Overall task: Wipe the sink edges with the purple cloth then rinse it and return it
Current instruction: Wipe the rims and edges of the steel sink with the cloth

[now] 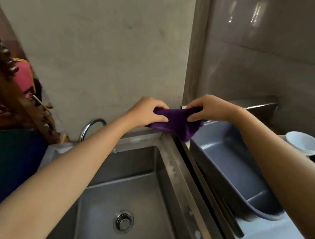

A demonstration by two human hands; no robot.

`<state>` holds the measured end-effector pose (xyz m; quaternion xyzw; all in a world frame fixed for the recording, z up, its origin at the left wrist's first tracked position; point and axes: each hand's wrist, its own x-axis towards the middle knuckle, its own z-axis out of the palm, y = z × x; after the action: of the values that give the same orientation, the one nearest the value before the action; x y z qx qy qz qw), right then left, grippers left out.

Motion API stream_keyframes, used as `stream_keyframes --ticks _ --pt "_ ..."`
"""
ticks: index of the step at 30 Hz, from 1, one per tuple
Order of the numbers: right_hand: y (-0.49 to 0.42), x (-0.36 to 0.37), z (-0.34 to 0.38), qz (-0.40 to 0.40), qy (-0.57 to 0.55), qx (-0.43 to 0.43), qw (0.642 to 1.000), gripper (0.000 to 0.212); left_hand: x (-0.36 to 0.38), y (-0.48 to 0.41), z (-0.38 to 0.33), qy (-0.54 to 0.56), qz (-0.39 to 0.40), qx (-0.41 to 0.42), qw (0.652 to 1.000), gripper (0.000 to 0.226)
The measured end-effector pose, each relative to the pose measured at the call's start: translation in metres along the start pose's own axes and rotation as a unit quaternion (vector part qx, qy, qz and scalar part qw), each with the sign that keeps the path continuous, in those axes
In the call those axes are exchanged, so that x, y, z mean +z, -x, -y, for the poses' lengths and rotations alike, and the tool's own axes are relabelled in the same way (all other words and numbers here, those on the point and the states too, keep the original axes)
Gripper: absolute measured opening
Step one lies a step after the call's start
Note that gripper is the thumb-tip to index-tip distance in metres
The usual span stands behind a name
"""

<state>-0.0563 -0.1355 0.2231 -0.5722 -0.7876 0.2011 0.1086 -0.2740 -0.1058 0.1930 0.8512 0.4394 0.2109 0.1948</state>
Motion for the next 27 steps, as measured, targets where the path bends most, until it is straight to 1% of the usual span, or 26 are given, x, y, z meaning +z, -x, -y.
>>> stream_keyframes --ticks 2,3,5,7,9,12,15,20,23,27 --pt "-0.018 0.013 0.025 0.022 0.019 -0.038 0.999 0.003 -0.016 0.024 0.017 -0.013 -0.016 -0.034 0.999 0.031" --pt "-0.027 0.021 0.038 0.031 0.026 -0.056 0.998 0.008 -0.023 0.036 0.027 -0.018 -0.023 -0.052 0.998 0.032" --pt "-0.046 0.038 0.063 0.051 0.041 -0.081 0.995 0.006 -0.037 0.062 0.045 -0.028 -0.031 -0.090 0.995 0.032" --pt "-0.064 0.057 0.089 0.068 0.069 -0.115 0.989 0.014 -0.049 0.089 0.063 -0.040 -0.037 -0.129 0.990 0.033" --pt "-0.080 0.077 0.116 0.087 0.090 -0.146 0.981 0.016 -0.061 0.114 0.080 -0.055 -0.036 -0.166 0.984 0.033" --pt "-0.099 0.107 0.159 0.114 0.127 -0.188 0.967 0.020 -0.078 0.151 0.105 -0.070 -0.021 -0.197 0.978 0.033" --pt "-0.118 0.135 0.196 0.114 0.151 -0.229 0.955 0.024 -0.094 0.181 0.131 -0.058 -0.032 -0.221 0.973 0.034" --pt "-0.147 0.170 0.242 0.111 0.107 -0.232 0.960 0.024 -0.116 0.217 0.179 -0.037 -0.054 -0.250 0.966 0.032" --pt "-0.166 0.193 0.268 0.132 0.061 -0.224 0.964 0.024 -0.124 0.235 0.215 -0.023 -0.072 -0.271 0.960 0.034" --pt "-0.190 0.230 0.292 0.163 -0.008 -0.190 0.968 0.022 -0.123 0.250 0.269 0.008 -0.072 -0.297 0.952 0.035"
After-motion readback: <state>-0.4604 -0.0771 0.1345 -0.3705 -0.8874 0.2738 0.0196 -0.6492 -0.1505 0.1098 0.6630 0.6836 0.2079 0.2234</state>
